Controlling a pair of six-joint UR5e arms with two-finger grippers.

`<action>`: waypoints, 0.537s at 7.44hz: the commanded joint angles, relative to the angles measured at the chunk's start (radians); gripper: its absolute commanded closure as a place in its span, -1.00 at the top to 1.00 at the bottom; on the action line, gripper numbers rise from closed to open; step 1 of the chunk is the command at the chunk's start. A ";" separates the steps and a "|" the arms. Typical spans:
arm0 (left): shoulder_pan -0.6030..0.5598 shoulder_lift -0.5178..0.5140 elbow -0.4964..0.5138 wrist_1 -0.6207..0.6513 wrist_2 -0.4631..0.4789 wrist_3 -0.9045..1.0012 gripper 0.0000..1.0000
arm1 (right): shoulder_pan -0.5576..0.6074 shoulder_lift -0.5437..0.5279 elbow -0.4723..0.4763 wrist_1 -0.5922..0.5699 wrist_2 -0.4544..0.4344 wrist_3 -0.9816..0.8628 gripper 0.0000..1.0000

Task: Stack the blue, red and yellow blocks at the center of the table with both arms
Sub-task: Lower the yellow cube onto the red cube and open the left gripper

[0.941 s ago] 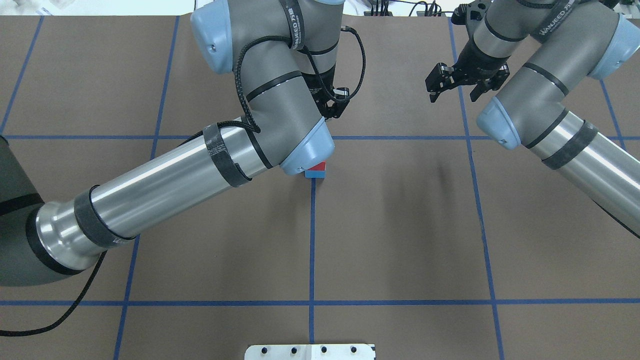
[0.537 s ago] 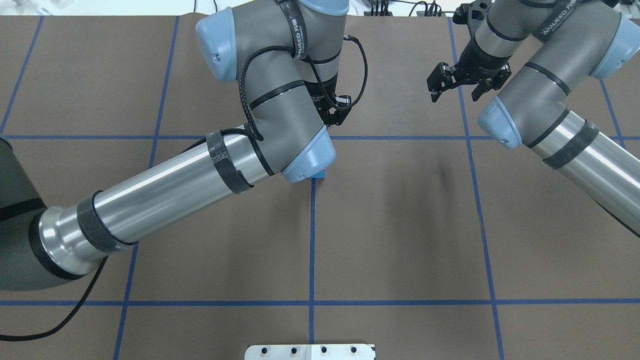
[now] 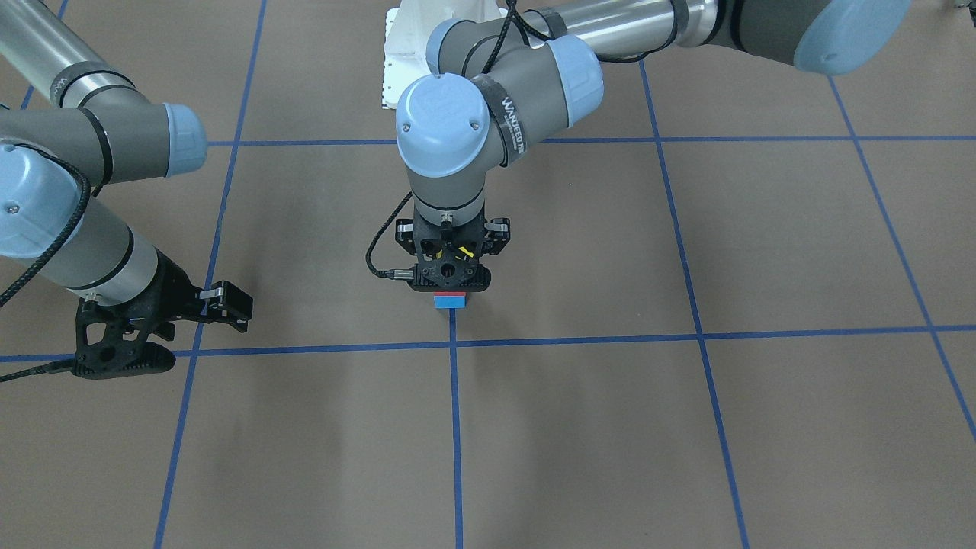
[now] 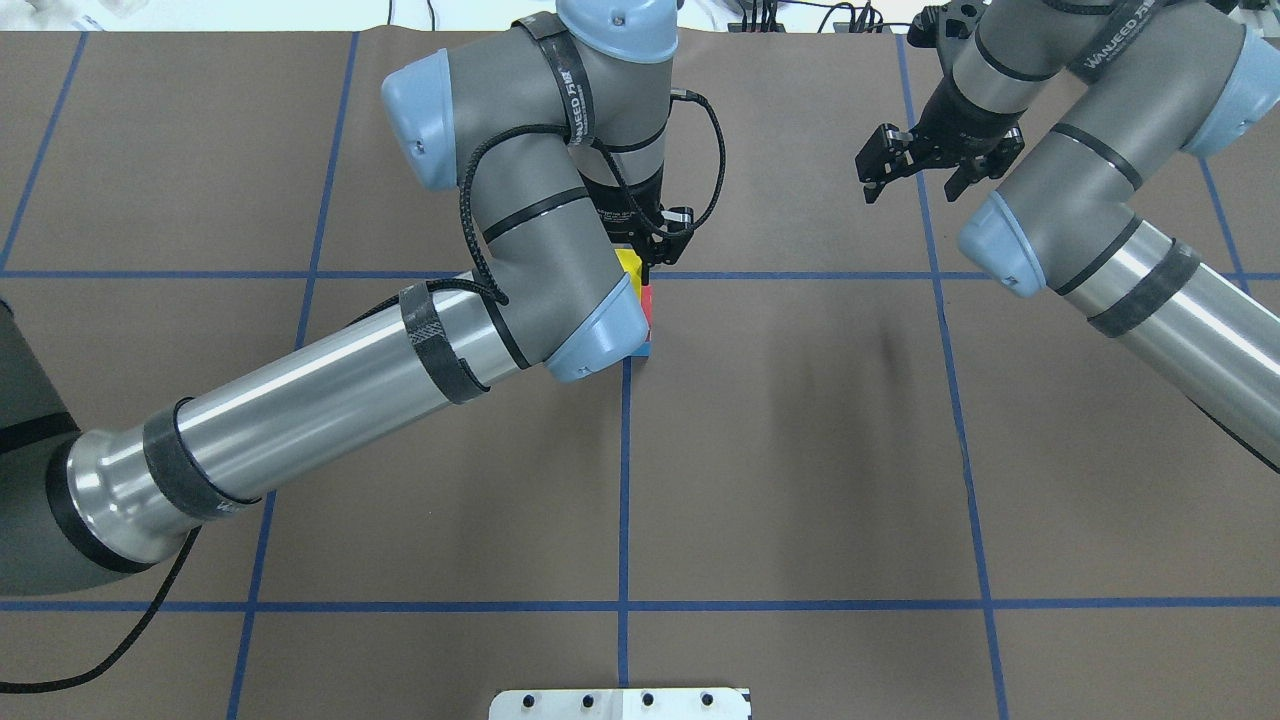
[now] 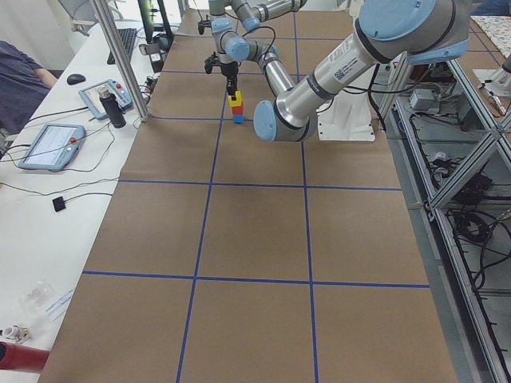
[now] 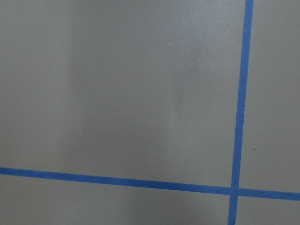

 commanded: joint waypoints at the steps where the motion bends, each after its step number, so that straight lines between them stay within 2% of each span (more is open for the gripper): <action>1: -0.001 -0.001 -0.003 -0.002 -0.006 -0.008 -1.00 | 0.002 0.000 0.000 0.000 0.001 0.000 0.98; 4: 0.001 -0.004 -0.002 -0.001 -0.006 -0.054 -1.00 | 0.002 0.000 0.000 0.000 0.001 0.000 0.98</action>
